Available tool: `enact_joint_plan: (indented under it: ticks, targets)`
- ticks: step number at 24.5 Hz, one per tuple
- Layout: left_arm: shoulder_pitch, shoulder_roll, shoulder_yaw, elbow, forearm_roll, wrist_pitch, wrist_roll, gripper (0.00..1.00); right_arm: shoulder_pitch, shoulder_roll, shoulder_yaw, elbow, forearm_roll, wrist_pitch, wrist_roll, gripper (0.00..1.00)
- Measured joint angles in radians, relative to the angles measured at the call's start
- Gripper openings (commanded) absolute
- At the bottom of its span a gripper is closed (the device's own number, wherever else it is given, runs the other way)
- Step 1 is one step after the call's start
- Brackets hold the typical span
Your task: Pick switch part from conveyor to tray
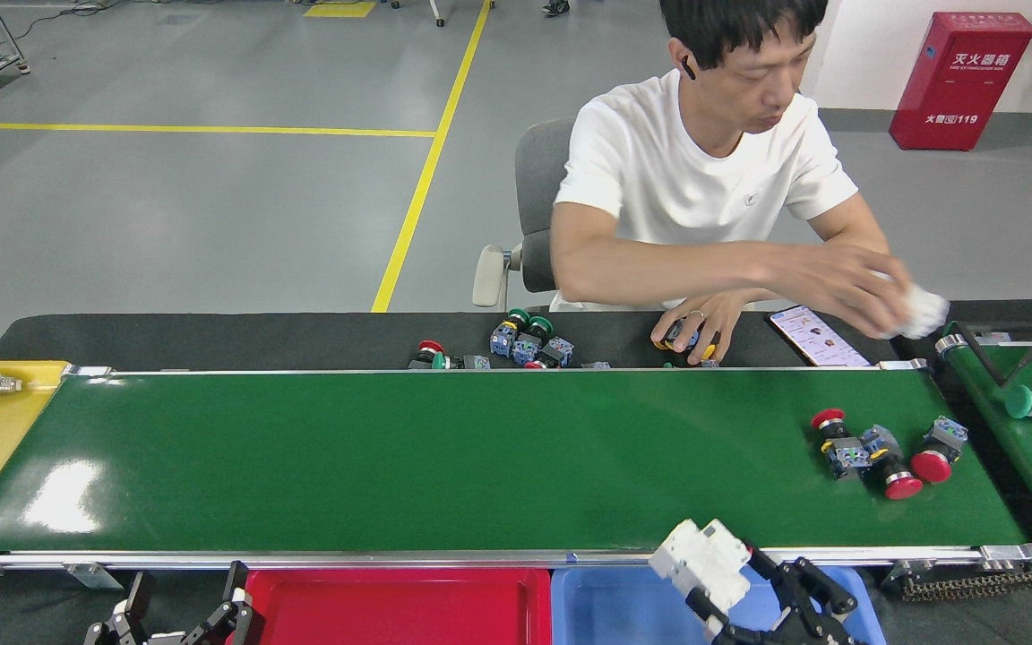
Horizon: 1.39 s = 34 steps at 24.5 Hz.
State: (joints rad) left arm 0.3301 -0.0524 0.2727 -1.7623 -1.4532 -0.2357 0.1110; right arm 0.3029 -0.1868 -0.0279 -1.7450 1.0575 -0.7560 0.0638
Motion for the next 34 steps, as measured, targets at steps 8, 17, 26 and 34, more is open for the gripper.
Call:
enact_joint_plan:
  ticks: [8,17,26,34]
  targets:
    - [0.011,0.005,0.004,0.0,0.0,-0.002,0.003,1.0,0.094,-0.053,-0.144,0.024,0.004,-0.013,0.015,0.94]
    - [0.013,0.0,0.005,0.0,0.0,-0.002,0.002,1.0,0.081,0.019,-0.253,0.019,-0.005,-0.013,0.072,0.96]
    - [0.023,0.001,-0.01,0.0,0.0,-0.003,0.001,1.0,-0.194,0.148,-0.244,0.002,0.168,0.353,0.13,0.94]
    - [0.023,0.004,-0.011,0.0,0.0,-0.003,0.0,1.0,-0.123,0.223,-0.104,-0.003,0.297,0.554,0.052,0.94]
